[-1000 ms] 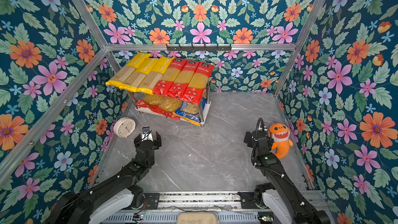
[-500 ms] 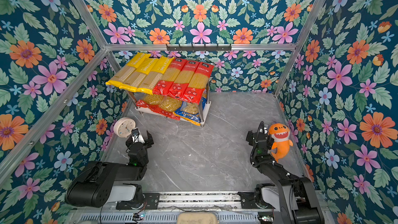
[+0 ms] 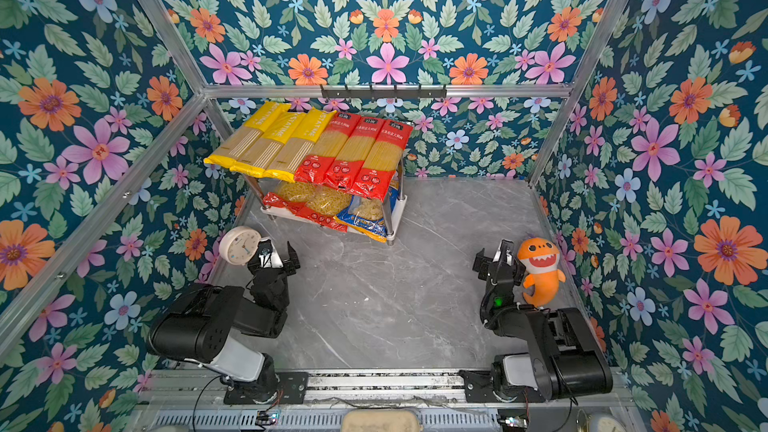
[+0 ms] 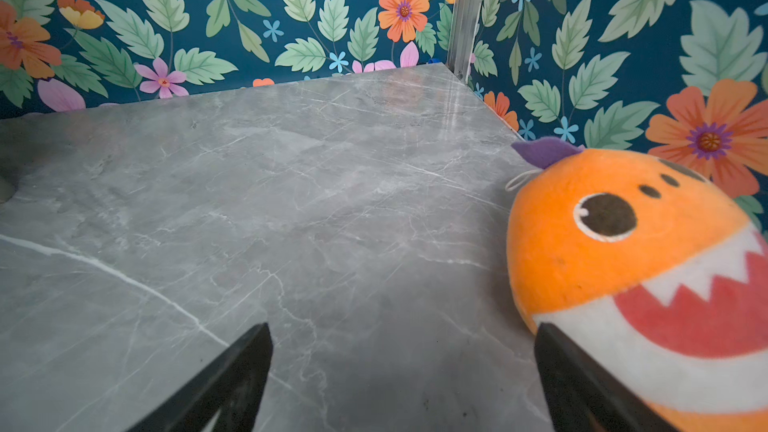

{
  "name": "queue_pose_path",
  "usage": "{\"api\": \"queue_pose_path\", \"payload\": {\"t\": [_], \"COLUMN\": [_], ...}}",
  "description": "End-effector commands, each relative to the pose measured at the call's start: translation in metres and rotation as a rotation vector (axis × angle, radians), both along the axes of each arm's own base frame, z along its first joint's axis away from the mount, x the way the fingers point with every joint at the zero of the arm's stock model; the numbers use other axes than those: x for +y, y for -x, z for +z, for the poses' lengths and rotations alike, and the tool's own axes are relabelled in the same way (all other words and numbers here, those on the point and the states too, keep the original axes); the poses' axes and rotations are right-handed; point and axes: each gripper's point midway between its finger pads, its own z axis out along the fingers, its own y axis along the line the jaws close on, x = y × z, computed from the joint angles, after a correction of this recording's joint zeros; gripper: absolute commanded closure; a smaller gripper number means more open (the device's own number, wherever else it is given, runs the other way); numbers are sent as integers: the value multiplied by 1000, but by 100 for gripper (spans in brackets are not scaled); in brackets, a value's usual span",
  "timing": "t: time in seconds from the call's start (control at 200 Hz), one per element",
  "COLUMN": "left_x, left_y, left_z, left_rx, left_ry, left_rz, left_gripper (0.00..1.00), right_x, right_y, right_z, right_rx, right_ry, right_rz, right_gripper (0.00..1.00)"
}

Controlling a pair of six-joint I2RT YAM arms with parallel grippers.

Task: Place and organize the pasta boxes and bags onto the shelf

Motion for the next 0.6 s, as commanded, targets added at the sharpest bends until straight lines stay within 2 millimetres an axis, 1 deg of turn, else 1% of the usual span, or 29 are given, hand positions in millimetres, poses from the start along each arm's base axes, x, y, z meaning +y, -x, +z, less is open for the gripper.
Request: {"api": "queue_pose_path", "payload": {"t": [0.0, 0.04, 0.065, 0.21, 0.255, 0.31, 0.355, 0.37, 0.415, 0.435, 0.475, 0.495, 0.54, 0.595], "left_x": [-1, 0, 0, 3, 4, 3, 3, 4, 5, 5, 5, 5, 6, 9], "left_y": [-3, -3, -4, -10, -11, -15, -16, -16, -18, -19, -20, -21, -25, -28], "left_z": [2, 2, 1, -5, -11, -7, -15, -16, -14, -12, -15, -16, -18, -20], "left_rx": [1, -2, 2, 26, 37, 10, 55, 63, 52, 42, 57, 69, 87, 93], "left_ry": [-4, -2, -3, 23, 31, 7, 30, 33, 32, 29, 32, 32, 37, 58], "left_rz": [-9, -9, -10, -23, -18, -33, -27, -27, -23, -25, -23, -22, -22, -30], "left_gripper": [13, 13, 13, 13, 13, 13, 13, 13, 13, 13, 12, 12, 12, 12], "right_x": [3, 3, 4, 10, 10, 10, 10, 9, 9, 10, 10, 8, 5, 6], "right_y": [-12, -15, -15, -27, -26, -25, -24, -26, -27, -25, -24, -24, -28, -26], "right_z": [27, 27, 21, 18, 16, 12, 6, 12, 16, 11, 5, 4, 12, 7], "right_rx": [-93, -80, -52, -24, -14, -9, -12, -53, -92, -62, -11, -13, -67, -32], "right_ry": [12, 7, 9, 24, 6, -17, -20, -16, 14, 4, -33, -40, -25, -43], "right_rz": [15, 18, 19, 62, 64, 81, 86, 87, 95, 100, 98, 96, 93, 91], "right_gripper": [1, 1, 1, 1, 1, 1, 1, 1, 1, 1, 1, 1, 1, 1]}}
